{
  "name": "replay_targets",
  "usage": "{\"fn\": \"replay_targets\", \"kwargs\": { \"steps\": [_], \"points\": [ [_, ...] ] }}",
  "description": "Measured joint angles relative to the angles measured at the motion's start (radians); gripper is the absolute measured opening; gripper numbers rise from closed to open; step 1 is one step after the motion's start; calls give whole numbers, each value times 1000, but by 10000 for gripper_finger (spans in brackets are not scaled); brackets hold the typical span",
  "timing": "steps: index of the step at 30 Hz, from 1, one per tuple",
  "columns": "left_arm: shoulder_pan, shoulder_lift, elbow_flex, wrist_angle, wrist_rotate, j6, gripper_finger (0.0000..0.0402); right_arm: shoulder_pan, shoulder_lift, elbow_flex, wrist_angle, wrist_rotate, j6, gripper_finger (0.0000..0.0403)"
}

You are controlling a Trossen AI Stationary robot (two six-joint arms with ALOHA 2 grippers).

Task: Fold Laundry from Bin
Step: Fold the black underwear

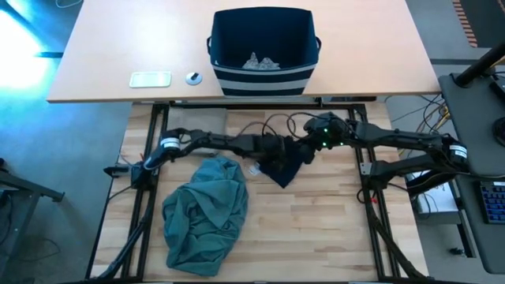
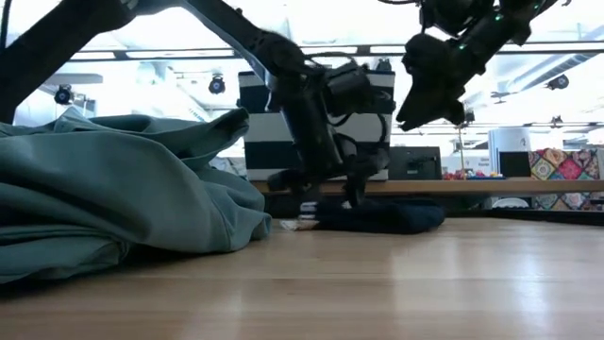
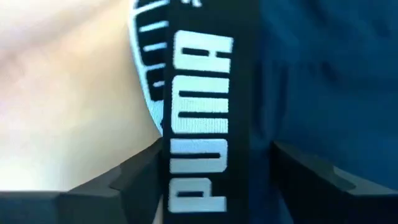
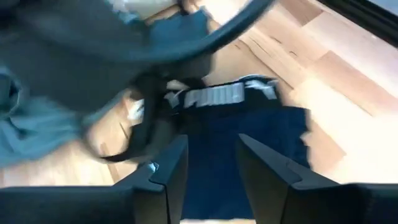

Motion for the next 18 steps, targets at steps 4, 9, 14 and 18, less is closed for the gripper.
{"fn": "replay_targets", "kwargs": {
  "steps": [4, 9, 14, 18],
  "points": [
    [-46, 0, 0, -30, 6, -118, 206, 0, -66, 0, -28, -1, -48, 126],
    [-63, 2, 0, -96, -8, -201, 91, 0, -154, 25, -35, 1, -88, 126],
    [-35, -3, 1, -123, 29, -194, 16, 0, -204, 85, -47, 9, -106, 127],
    [8, -43, -2, -255, 53, -145, 14, 0, -220, 158, -117, 9, -119, 127]
  ]
}}
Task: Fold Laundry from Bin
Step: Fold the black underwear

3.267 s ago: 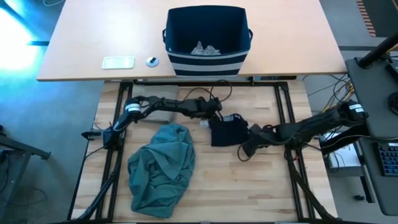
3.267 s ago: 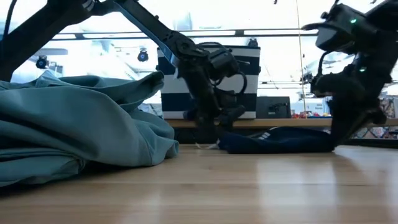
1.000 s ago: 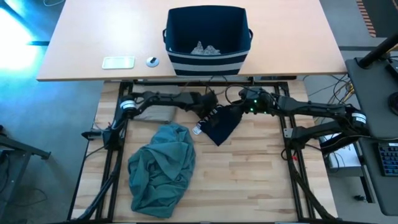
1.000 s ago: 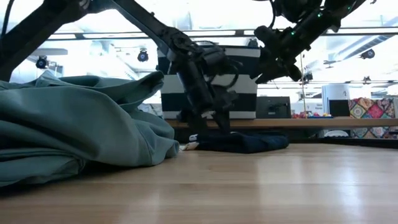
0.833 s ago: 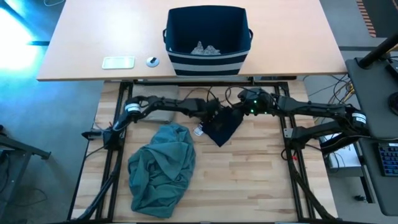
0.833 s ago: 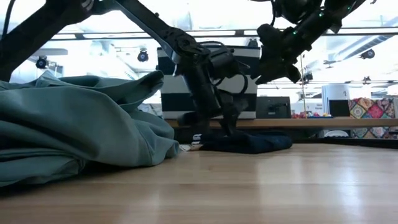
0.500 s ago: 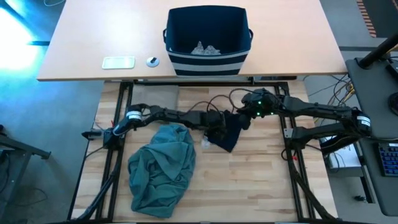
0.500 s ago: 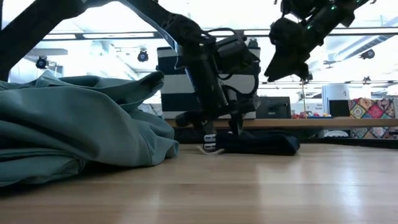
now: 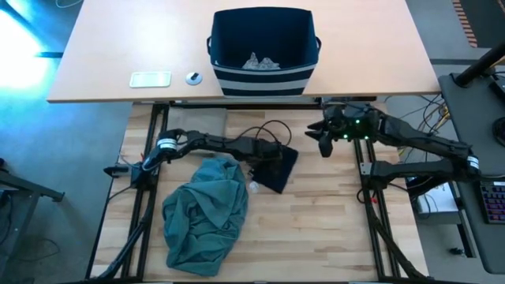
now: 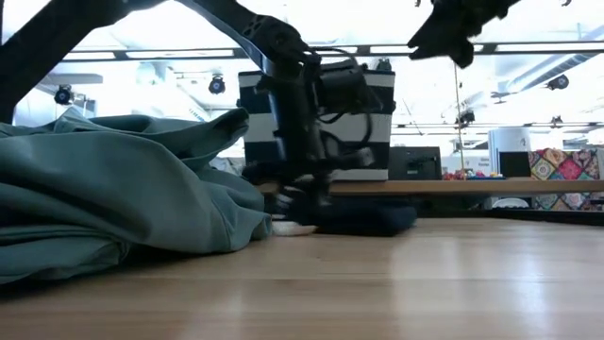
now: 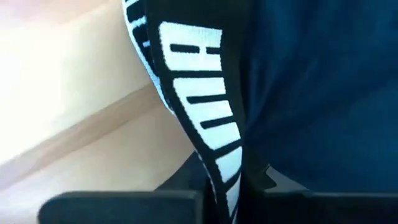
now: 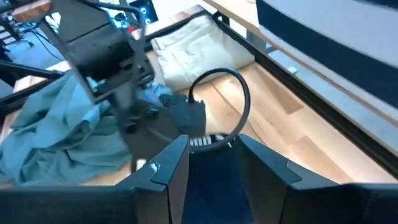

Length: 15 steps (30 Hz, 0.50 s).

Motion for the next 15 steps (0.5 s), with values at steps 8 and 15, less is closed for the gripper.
{"fn": "replay_targets", "kwargs": {
  "steps": [8, 15],
  "points": [
    [111, -123, -20, -313, -135, 62, 5, 0, -11, 94, -112, 1, -29, 128],
    [239, -237, -22, -397, -169, 131, 3, 0, -8, 89, -108, 2, -43, 128]
  ]
}}
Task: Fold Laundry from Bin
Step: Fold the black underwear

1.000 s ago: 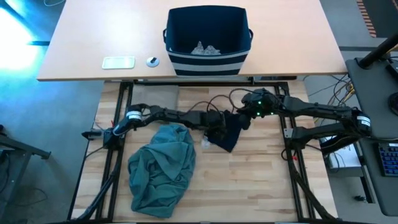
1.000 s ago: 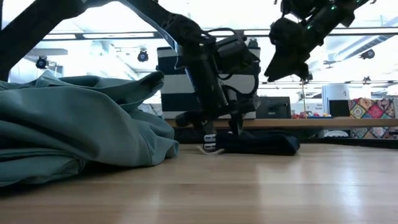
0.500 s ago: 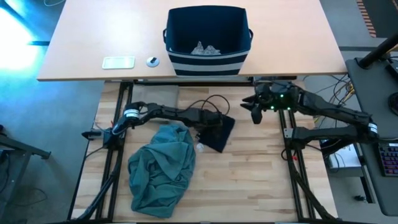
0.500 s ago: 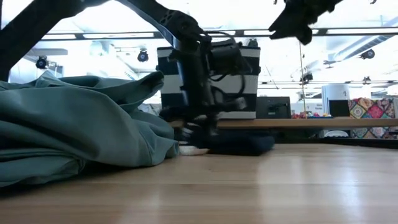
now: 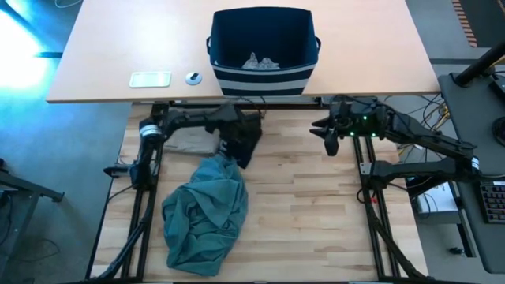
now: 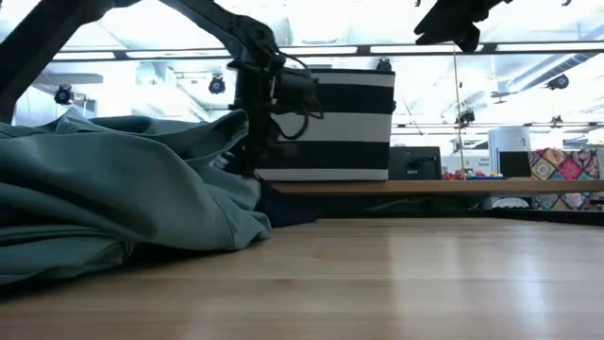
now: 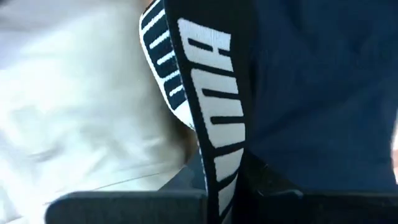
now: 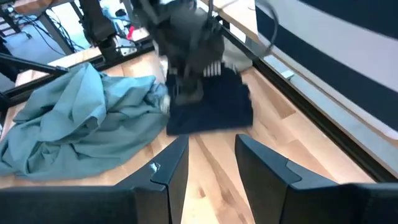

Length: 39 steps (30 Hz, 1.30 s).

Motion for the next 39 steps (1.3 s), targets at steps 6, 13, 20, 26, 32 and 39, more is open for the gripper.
{"fn": "replay_targets", "kwargs": {
  "steps": [6, 13, 20, 26, 32, 39],
  "points": [
    [113, -109, -2, -112, -23, 63, 3, 0, 0, -22, -1, 0, 20, 128],
    [213, -283, -2, -136, -30, 97, 3, 0, 15, -23, 3, 20, 36, 128],
    [260, -456, 0, -189, -32, 149, 3, 0, 50, -24, 44, 36, 38, 128],
    [267, -558, 1, -138, 46, 182, 3, 0, 102, -24, 76, 35, 24, 128],
    [165, -510, -25, 83, 191, 161, 3, 0, 146, -24, 64, 33, 23, 128],
    [-32, -274, -84, 492, 274, 72, 5, 0, 115, -24, -88, 31, 56, 128]
  ]
}}
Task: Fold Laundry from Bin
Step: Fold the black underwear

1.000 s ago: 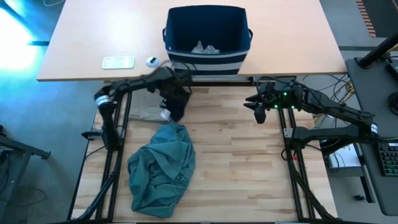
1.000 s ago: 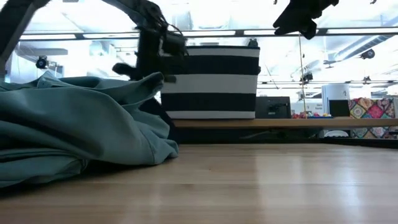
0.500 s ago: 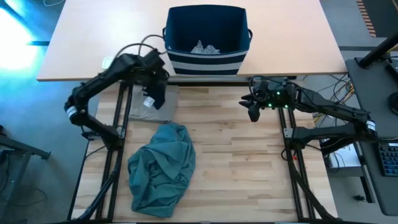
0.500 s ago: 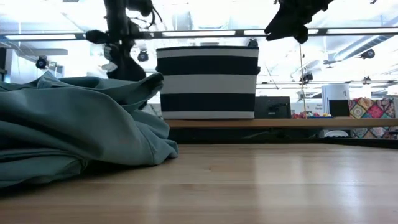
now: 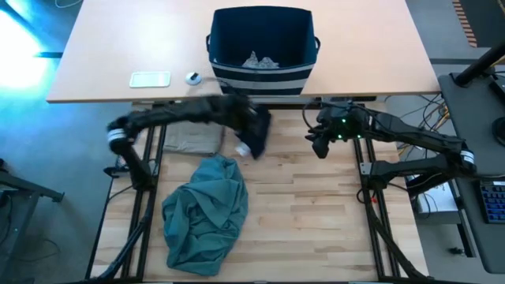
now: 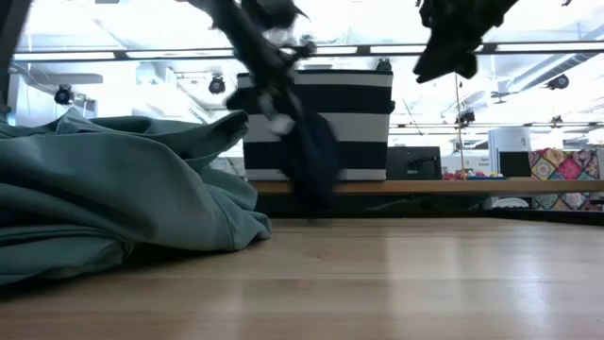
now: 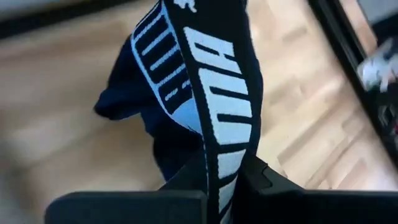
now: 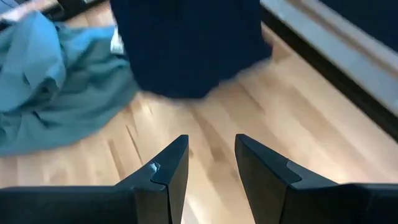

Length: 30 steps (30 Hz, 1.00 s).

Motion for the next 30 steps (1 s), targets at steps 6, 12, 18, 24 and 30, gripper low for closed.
{"fn": "replay_targets", "kwargs": {
  "steps": [6, 12, 18, 24, 30],
  "points": [
    [-88, 264, 59, 133, 27, 7, 51, 2, -9, -28, -116, -9, 16, 128],
    [-58, 395, 181, -129, 32, 118, 158, 5, 25, -121, -68, -41, -2, 128],
    [-47, 356, 258, -284, -100, 326, 268, 60, 76, -233, 71, -28, -296, 141],
    [-90, 248, 255, -239, -104, 424, 323, 94, 215, -242, 140, 63, -736, 188],
    [-187, 142, 149, -141, -167, 395, 320, 94, 403, -242, 279, 255, -1081, 235]
  ]
}}
